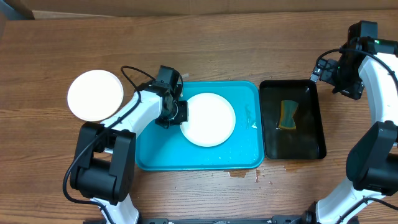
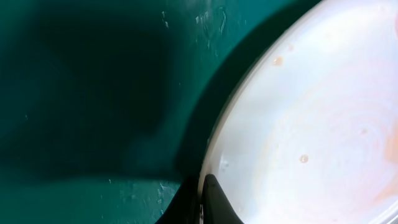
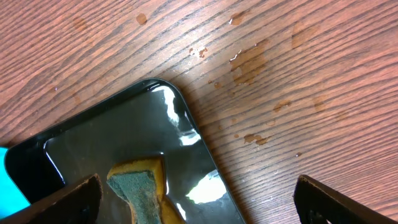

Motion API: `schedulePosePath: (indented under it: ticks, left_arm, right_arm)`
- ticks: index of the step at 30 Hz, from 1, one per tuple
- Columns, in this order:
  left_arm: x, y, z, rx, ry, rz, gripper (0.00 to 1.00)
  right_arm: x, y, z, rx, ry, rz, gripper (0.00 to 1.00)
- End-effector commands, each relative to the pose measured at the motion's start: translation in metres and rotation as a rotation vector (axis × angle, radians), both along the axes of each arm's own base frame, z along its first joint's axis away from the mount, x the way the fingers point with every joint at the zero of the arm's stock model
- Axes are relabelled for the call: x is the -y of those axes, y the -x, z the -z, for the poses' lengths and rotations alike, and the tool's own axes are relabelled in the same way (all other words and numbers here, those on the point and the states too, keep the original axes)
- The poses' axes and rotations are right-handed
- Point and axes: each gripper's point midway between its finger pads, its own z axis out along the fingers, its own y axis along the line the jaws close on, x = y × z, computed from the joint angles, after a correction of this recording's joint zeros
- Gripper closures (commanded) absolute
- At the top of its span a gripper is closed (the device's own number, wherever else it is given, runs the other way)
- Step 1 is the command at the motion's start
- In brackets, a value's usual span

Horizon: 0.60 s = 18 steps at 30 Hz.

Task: Clean dirty plates on tray and stack at the side
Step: 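Lift the white plate off the teal tray with the left gripper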

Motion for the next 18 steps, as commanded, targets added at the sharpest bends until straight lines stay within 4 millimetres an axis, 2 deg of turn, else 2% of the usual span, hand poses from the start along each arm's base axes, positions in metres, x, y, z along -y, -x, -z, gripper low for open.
schedulePosePath:
  ticks: [1,14,18]
  left_arm:
    - [-0.017,-0.001,-0.005,-0.025,-0.104,-0.008,0.96]
    - [-0.006,-0.050,-0.084,0.089,-0.071,-0.001,0.96]
    - [0.005,-0.064,-0.108,0.150,-0.053,0.009,0.96]
  right_arm:
    - [0.002,-0.002,-0.011,0.033,0.009,0.002,0.00]
    - [0.002,-0.002,-0.011,0.033,0.009,0.002,0.00]
    - [0.002,-0.002,-0.011,0.033,0.009,0.002,0.00]
